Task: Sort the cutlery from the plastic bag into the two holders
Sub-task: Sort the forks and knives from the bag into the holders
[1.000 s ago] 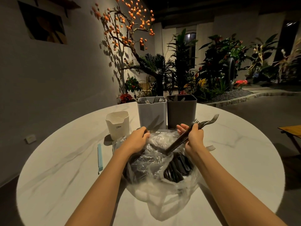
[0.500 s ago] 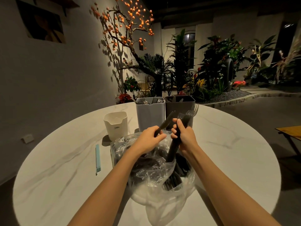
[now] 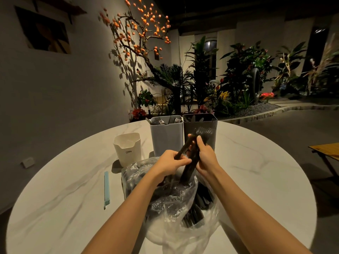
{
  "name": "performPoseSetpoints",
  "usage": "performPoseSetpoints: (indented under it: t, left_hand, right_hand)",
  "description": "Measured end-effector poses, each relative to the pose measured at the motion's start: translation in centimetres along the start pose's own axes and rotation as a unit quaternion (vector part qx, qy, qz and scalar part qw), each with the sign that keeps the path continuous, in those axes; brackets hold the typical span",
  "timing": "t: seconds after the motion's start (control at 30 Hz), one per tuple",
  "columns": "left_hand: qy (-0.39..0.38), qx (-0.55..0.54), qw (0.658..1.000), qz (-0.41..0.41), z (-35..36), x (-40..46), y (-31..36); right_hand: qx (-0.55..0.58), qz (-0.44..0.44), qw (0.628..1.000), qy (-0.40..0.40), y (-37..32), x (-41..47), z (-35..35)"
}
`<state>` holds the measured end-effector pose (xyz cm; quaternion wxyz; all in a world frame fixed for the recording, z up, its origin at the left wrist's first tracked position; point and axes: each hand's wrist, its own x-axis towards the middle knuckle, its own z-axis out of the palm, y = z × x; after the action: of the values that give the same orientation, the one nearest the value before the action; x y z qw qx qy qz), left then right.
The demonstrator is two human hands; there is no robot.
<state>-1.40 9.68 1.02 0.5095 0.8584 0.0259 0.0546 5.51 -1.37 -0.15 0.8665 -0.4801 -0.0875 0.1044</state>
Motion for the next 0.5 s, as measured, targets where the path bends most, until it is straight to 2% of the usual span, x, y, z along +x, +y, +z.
performPoseSetpoints:
  t: [0.13,0.33,0.5]
  left_hand:
    - [0.050,-0.003,0.999,0.013,0.1,1.1,1.0]
    - [0.087,-0.064,0.994,0.015,1.1,3.5,3.2]
    - [0.127,-0.113,0.984,0.058,0.8,5.8,4.8]
  right_hand:
    - [-0.076,0.011,0.997,0.000,0.0,0.4,0.4]
    - [-0.096,0.026,0.994,0.051,-1.7,2.5,0.6]
    - [-0.094,0.030,0.995,0.023,-3.5,3.4,0.2]
